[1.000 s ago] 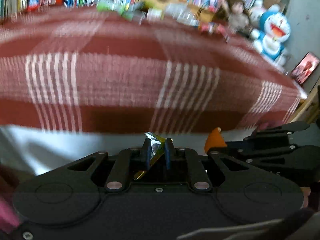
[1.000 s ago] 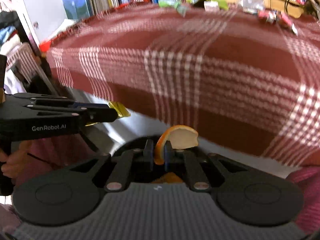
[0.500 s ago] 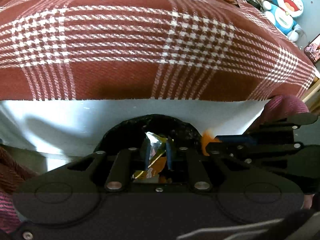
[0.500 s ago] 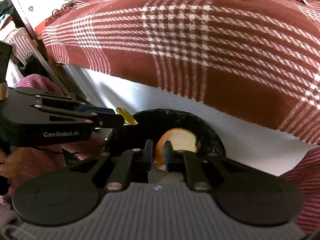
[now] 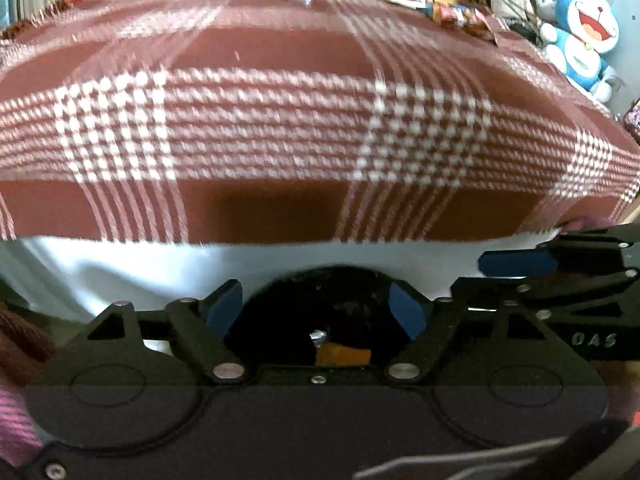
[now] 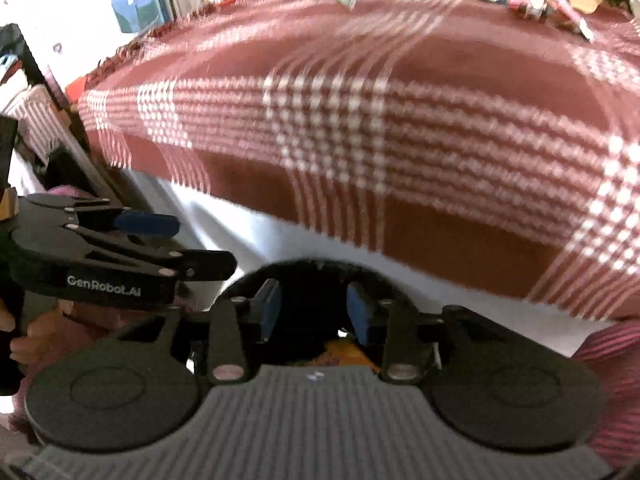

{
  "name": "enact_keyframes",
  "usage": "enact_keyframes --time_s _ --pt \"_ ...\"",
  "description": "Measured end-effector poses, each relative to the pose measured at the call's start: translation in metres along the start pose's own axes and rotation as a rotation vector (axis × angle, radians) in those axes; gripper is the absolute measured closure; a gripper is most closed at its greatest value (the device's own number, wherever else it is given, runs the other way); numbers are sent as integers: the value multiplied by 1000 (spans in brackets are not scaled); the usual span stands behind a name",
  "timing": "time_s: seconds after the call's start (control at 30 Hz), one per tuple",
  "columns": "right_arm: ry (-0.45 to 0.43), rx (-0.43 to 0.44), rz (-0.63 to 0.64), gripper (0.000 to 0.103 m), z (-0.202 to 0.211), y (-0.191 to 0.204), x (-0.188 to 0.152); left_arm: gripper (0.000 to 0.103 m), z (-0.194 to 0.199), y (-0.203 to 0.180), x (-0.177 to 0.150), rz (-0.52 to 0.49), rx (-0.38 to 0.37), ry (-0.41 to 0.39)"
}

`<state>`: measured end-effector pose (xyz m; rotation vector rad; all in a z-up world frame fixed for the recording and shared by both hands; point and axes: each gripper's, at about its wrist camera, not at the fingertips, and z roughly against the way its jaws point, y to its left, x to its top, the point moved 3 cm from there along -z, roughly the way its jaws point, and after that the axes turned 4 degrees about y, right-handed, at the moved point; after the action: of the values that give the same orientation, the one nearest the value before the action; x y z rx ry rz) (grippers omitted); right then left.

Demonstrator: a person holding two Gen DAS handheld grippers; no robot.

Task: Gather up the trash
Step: 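Move both open tools back over the table toward the remaining wrappers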

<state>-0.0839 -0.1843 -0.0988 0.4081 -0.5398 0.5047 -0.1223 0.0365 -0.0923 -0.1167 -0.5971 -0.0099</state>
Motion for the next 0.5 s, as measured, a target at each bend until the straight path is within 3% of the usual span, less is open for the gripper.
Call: enact_keyframes --time_s 0.23,0.37,0.5 --pt "-125 -17 12 35 31 -8 34 17 28 9 47 -26 -8 -133" --pt "-225 -45 41 19 52 -15 63 9 40 17 93 -25 -1 -250" --pt "-293 -110 70 13 59 -27 91 5 35 32 147 26 19 -347"
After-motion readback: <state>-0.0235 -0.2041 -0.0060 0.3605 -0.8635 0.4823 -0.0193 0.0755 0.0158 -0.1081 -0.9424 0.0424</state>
